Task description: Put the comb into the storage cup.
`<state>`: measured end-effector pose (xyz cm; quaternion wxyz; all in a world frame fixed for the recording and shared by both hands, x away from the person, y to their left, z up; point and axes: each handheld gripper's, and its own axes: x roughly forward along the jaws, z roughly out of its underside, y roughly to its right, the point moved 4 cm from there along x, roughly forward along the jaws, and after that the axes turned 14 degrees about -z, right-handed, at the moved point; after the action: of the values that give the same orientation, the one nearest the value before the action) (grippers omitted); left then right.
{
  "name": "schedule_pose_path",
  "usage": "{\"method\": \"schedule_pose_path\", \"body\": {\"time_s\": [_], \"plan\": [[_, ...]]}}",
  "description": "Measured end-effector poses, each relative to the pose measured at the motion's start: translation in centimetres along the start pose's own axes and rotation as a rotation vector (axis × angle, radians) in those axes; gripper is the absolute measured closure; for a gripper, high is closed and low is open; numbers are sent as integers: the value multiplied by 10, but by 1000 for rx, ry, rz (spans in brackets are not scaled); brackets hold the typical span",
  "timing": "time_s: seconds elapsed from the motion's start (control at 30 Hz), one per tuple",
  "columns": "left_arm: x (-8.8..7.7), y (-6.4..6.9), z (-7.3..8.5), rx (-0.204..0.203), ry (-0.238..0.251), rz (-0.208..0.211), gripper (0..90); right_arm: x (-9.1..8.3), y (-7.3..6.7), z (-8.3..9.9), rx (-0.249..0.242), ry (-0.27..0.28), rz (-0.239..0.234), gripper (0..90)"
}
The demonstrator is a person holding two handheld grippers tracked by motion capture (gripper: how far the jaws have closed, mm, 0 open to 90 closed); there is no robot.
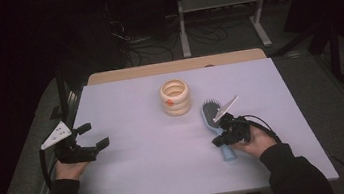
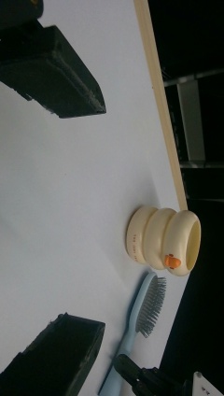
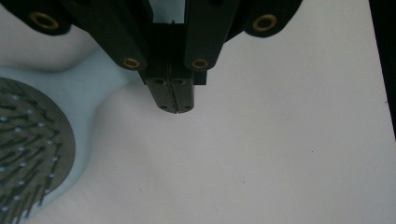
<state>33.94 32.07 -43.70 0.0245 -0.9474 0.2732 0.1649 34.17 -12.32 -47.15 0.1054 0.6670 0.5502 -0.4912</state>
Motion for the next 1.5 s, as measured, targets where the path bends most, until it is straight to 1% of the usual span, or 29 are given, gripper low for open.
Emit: {"method": "schedule_pose_path", "body": {"time_s": [0.33, 0.57, 0.77, 1.2, 1.5], "plan": [[0, 0, 0, 1, -1, -1, 0, -11, 5, 11, 8, 11, 5, 889], [0, 0, 0, 0, -1, -1, 0, -16, 9, 17, 2, 4, 19, 889], [1, 0, 0, 2, -1, -1, 0, -21, 12, 20, 9, 1, 29, 889], [1, 0, 0, 2, -2, -2, 0, -32, 24, 31, 46, 9, 51, 889], [0, 0, 0, 2, -1, -2, 0, -39, 30, 36, 58, 18, 52, 890]]}}
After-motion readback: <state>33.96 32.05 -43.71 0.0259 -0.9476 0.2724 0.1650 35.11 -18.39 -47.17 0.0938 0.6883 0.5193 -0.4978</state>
